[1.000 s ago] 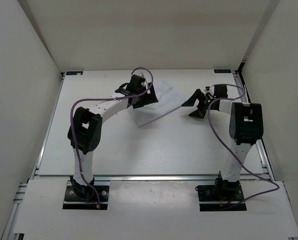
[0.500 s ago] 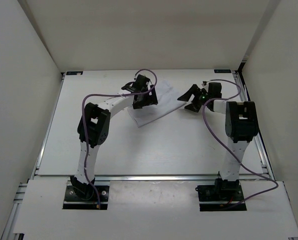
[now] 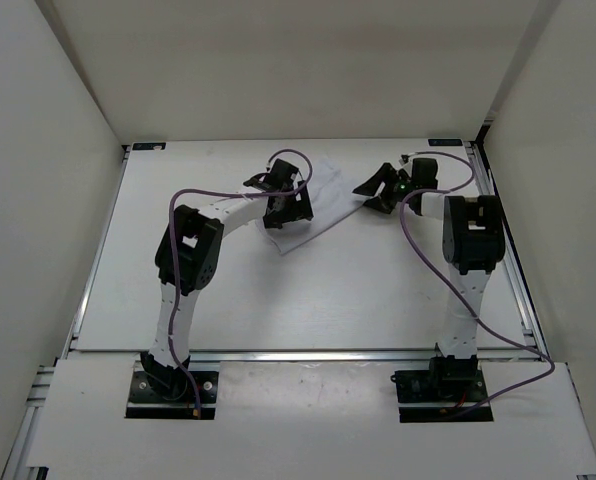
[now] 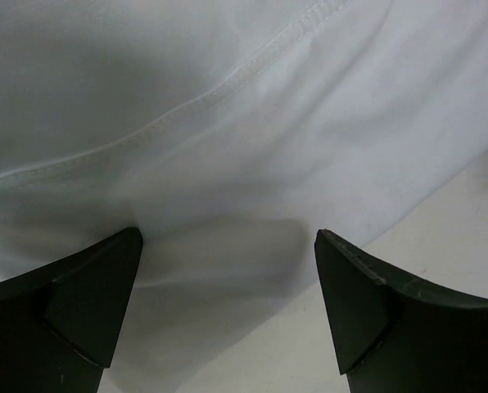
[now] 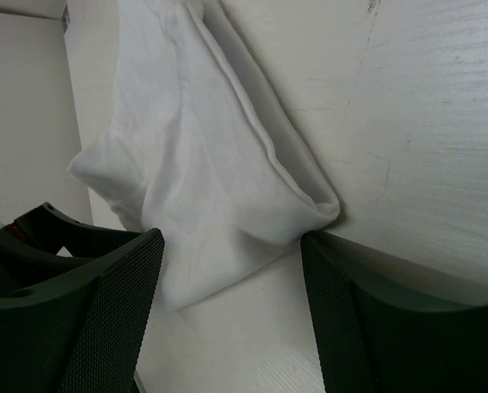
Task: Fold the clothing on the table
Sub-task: Fold the skirt
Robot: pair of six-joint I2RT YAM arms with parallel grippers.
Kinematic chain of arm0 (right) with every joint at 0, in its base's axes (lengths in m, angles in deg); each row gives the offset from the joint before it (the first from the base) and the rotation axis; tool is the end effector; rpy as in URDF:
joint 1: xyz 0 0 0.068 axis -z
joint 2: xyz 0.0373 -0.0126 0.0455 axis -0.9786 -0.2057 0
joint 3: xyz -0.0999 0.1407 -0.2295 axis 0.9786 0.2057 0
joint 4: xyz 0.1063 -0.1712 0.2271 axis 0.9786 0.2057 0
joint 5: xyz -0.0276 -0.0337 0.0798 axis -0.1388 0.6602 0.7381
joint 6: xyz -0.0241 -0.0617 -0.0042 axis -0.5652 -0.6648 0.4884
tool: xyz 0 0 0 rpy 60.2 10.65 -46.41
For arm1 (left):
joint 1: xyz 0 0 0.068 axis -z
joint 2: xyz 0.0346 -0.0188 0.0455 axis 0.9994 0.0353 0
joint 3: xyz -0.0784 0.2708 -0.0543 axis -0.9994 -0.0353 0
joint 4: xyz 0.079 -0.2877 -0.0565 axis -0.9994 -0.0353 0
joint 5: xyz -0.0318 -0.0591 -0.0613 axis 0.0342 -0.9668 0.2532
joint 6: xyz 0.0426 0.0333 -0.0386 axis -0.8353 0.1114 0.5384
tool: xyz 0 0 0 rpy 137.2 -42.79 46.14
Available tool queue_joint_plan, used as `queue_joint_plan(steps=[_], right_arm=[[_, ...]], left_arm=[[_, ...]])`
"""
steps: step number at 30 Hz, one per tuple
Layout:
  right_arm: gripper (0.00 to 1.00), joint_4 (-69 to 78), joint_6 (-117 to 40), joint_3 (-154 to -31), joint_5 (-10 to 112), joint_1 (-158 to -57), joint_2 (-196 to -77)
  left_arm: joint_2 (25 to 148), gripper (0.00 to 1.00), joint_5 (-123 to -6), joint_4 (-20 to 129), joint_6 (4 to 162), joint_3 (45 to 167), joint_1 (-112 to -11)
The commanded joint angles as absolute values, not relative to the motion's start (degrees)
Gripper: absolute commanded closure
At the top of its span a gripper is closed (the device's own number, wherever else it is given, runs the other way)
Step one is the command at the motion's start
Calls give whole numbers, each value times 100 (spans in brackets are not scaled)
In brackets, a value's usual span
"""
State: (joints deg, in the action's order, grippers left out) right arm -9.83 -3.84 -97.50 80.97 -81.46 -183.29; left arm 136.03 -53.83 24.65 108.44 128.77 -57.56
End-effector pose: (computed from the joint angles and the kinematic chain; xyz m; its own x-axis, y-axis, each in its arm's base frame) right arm 0.5253 0.0625 0.0973 -0.7783 0.4844 -0.3994 -0.0446 0.5919 0.8048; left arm 0.4557 -0.2650 0.1424 -0.8766 -0.1865 -0.4436 -0.0545 0.9544 -0.2934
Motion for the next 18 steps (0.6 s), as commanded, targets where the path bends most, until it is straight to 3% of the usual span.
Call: queue_joint_plan(steps=[1, 5, 10, 18], right_arm=[[27, -1107, -143, -9528, 8334, -8094, -18409], [26, -1116, 157, -8956, 8642, -7928, -18234], [14, -984, 192, -8709, 8467, -7830, -18154], [10, -1186, 517, -9322, 8159, -8155, -18523]], left_arm=[[13350, 3, -5477, 2563, 11057, 12669, -5835], [13385, 2, -5513, 2528, 11076, 12738, -5853], [13411, 2, -5574, 2651, 11155, 12643, -5810], [13306, 3, -5732, 2704, 11190, 12528, -5792]])
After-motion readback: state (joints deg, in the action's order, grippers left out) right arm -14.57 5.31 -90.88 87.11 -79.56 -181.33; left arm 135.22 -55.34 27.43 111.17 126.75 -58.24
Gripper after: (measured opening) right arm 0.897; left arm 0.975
